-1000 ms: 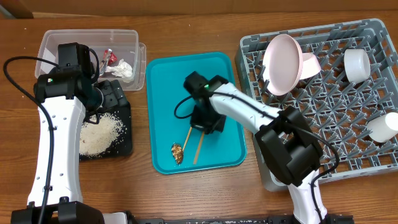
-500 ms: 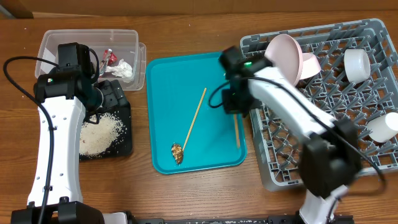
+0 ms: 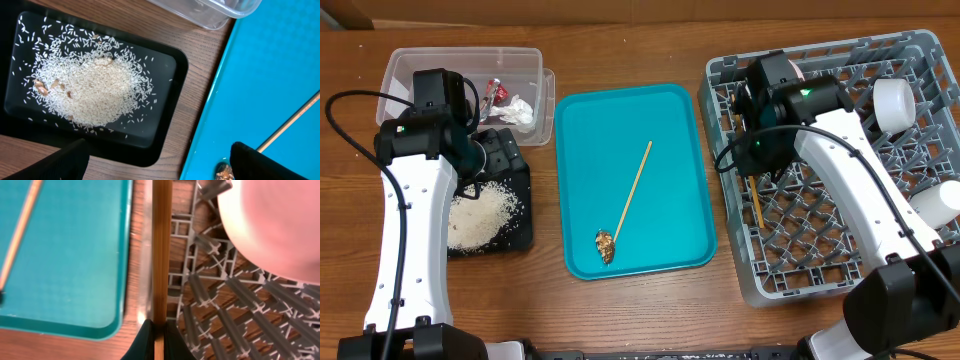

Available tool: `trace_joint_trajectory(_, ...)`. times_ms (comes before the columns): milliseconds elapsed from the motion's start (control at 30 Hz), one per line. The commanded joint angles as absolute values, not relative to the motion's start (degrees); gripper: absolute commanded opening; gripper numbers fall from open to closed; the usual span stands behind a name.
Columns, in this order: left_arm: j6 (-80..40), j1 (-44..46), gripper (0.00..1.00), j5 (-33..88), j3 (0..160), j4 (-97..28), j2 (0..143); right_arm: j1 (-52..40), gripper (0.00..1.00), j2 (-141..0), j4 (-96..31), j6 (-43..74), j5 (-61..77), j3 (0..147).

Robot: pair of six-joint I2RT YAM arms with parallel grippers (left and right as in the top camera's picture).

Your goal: Sort waste into correct bins and load items into the dishwasher

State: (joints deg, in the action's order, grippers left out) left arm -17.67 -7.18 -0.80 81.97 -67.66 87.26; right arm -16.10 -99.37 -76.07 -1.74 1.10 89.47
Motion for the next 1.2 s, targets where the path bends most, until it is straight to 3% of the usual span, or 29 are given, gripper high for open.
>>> trace_joint_trajectory(0, -18.0, -7.1, 0.91, 0.1, 82.7, -67.5, 86.1, -15.7, 0.04, -99.1, -74.5, -5.0, 1.1, 85.7)
trace_joint_trajectory(367, -18.0, -7.1, 0.92, 0.1, 82.7, -67.5, 86.1, -15.7, 0.05, -99.1, -68.4, -5.0, 1.1, 78.0)
trace_joint_trajectory(400, -18.0, -7.1, 0.92, 0.1, 82.7, -67.5, 86.1, -15.7, 0.09, -99.1, -68.4, -5.0, 1.1, 78.0)
trace_joint_trajectory(467, -18.0, -7.1, 0.91, 0.1, 82.7, -67.5, 86.1, -15.7, 0.30, -99.1, -68.6, -5.0, 1.1, 78.0)
trace_joint_trajectory(500, -18.0, -7.1, 0.92, 0.1, 82.7, -67.5, 86.1, -15.7, 0.35, -99.1, -68.7, -5.0, 1.1, 78.1)
trace_joint_trajectory(867, -18.0, -7.1, 0.92, 0.1, 82.7, -67.6, 86.1, -15.8, 0.45, -98.7, -73.0, -4.6, 1.3, 90.1)
trace_joint_trajectory(1067, -18.0, -7.1, 0.92, 0.1, 82.7, -67.5, 86.1, -18.2, 0.63, -98.7, -67.9, -3.9, 13.1, 97.9)
trace_joint_trajectory(1167, -18.0, -7.1, 0.92, 0.1, 82.7, -67.5, 86.1, -20.5, 0.68, -99.4, -62.7, 3.1, 15.1, 97.8)
